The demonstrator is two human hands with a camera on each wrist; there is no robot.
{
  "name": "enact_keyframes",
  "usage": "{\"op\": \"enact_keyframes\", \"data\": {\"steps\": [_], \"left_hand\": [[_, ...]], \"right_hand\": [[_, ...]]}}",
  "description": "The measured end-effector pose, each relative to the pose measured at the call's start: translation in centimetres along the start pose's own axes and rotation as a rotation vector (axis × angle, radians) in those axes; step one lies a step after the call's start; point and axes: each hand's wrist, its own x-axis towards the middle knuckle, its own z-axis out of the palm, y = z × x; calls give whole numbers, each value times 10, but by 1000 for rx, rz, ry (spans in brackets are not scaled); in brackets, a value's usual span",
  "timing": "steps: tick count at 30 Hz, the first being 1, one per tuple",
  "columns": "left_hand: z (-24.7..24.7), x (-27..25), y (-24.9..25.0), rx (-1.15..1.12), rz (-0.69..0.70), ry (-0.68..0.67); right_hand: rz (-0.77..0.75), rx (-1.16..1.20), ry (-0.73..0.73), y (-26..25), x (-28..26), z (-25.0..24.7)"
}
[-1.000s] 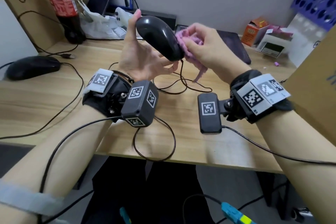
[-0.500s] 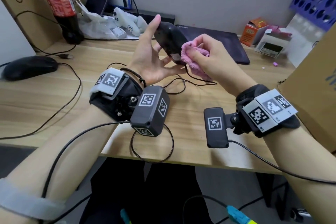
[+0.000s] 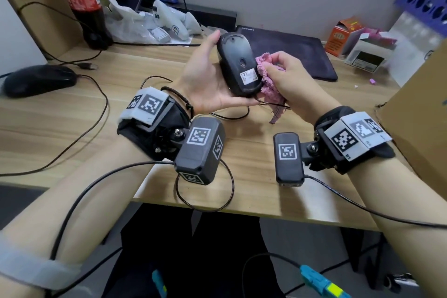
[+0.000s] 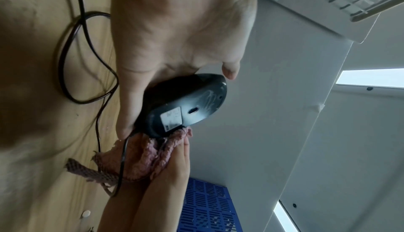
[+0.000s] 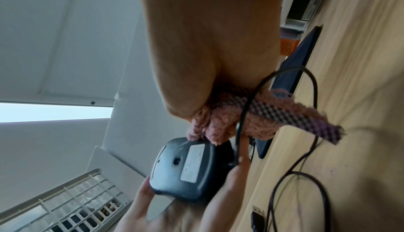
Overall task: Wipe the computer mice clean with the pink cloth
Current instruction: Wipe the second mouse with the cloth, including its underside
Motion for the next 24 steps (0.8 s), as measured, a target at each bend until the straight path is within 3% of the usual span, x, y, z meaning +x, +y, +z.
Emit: {"op": "enact_keyframes", "data": {"steps": [3,7,12,14,24], "left_hand": [[-4,4,-4,-32,-7,19],[-9,11,-8,-59,-17,0],[-2,15,-7,61,-16,-28],[-1,15,-2,61,8,10],[-8,24,21,61,12,120]], "right_hand": [[-34,-18,-6,0,-3,0],[-220,3,94,-19,-6,-4],[-313,-265,100,-39,16,1],[-326,-371,60,-40,20,4],[-250,-474,-202,-24,0,-7]]}}
